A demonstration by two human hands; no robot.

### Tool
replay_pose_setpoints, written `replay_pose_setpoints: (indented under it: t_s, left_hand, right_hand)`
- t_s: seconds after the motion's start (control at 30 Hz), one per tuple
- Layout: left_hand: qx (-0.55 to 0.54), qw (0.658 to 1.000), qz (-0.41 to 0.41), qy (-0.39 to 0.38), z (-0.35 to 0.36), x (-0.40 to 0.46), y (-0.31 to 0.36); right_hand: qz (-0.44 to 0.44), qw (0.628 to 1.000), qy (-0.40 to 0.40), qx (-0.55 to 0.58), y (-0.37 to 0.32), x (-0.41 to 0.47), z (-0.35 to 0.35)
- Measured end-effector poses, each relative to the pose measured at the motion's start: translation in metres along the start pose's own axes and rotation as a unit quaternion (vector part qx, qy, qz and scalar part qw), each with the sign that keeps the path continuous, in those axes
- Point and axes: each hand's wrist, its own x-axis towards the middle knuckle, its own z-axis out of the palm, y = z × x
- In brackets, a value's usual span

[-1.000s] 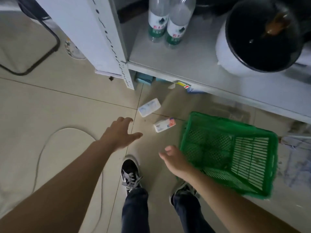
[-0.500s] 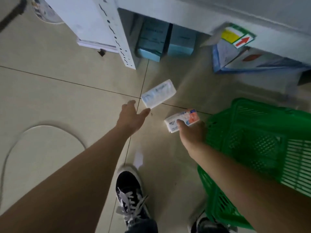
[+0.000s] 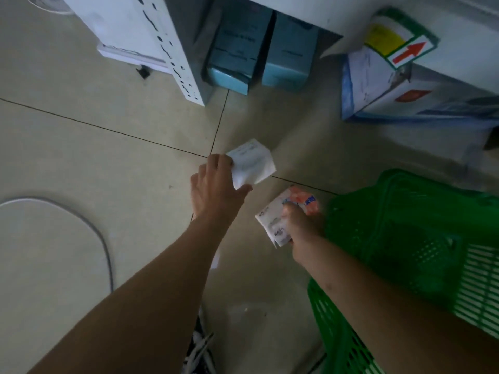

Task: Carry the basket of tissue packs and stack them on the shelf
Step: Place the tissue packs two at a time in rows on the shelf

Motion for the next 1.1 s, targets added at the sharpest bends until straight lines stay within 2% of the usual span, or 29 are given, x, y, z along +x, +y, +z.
replay_pose_setpoints:
  t_s: [0.07, 0.17, 0.23, 0.33, 0.47, 0.53, 0.6, 0.7, 0.87, 0.97, 1.1]
  left_hand:
    - [0.055, 0.998, 0.024, 0.004, 0.003, -0.025, -0.009]
    - [0.105, 0.991, 0.082, -0.029, 0.012, -0.058, -0.025]
    - [0.091, 0.990, 0.108, -0.028, 0.015, -0.067, -0.033]
    - [0.027, 0.998, 0.056, -0.032, 0.007, -0.057, -0.039]
    - [-0.073, 0.980, -0.025, -0.186, -0.003, -0.020, -0.048]
    - [-0.088, 0.961, -0.019, -0.262, -0.005, -0.005, -0.048]
    - [-0.071, 0.954, -0.013, -0.291, -0.004, 0.002, -0.047]
    - [-0.072, 0.948, -0.041, -0.308, -0.002, -0.001, -0.049]
    - [-0.097, 0.928, -0.093, -0.348, 0.015, -0.032, -0.058]
    - [-0.179, 0.906, -0.164, -0.348, 0.014, -0.051, -0.057]
    - [-0.264, 0.881, -0.204, -0.334, -0.008, -0.071, -0.048]
  right_hand:
    - [0.002, 1.000, 0.015, 0.004, -0.001, -0.002, -0.005]
    - [0.019, 0.999, 0.034, 0.010, -0.002, 0.000, -0.010]
    - [0.023, 0.999, 0.040, 0.011, -0.001, 0.001, -0.013]
    - [0.011, 0.999, 0.035, -0.014, -0.002, 0.002, -0.013]
    - [-0.018, 0.996, 0.034, -0.080, -0.004, 0.013, -0.013]
    - [-0.027, 0.996, 0.023, -0.079, 0.002, 0.020, -0.010]
    - [-0.011, 0.998, 0.018, -0.057, 0.009, 0.022, -0.009]
    - [0.023, 1.000, -0.017, 0.011, 0.014, 0.024, -0.011]
    - [-0.004, 0.992, -0.127, 0.018, -0.001, 0.010, -0.023]
    - [-0.006, 0.979, -0.204, 0.030, -0.015, -0.005, -0.029]
    - [-0.028, 0.970, -0.238, 0.034, -0.034, -0.023, -0.037]
